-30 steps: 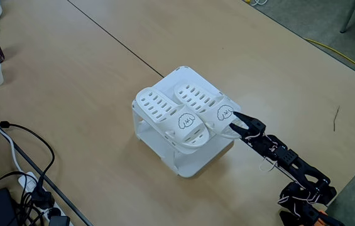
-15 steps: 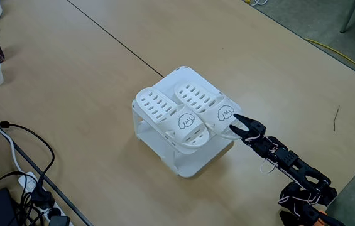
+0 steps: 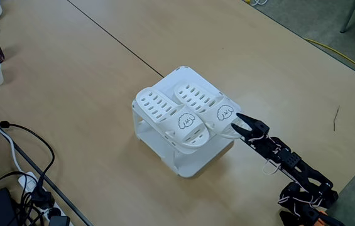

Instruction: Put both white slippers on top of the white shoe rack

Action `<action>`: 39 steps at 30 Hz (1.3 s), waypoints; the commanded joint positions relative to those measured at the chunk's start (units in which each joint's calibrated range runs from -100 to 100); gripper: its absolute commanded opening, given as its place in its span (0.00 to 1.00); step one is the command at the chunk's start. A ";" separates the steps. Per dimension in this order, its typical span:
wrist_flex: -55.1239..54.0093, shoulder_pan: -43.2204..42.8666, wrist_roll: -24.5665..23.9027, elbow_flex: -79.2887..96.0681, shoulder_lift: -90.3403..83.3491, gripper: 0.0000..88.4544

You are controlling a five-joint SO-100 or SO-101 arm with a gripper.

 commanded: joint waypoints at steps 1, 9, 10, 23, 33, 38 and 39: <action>3.02 0.39 0.42 -3.52 -5.23 0.27; 16.91 1.87 0.42 -2.80 -16.75 0.27; 18.55 1.87 0.42 -2.53 -17.93 0.27; 24.76 1.05 0.42 4.69 -22.22 0.26; 24.76 1.05 0.42 9.47 -22.22 0.01; 24.76 1.05 0.42 9.29 -22.31 0.01; 24.76 1.05 0.42 9.29 -22.31 0.01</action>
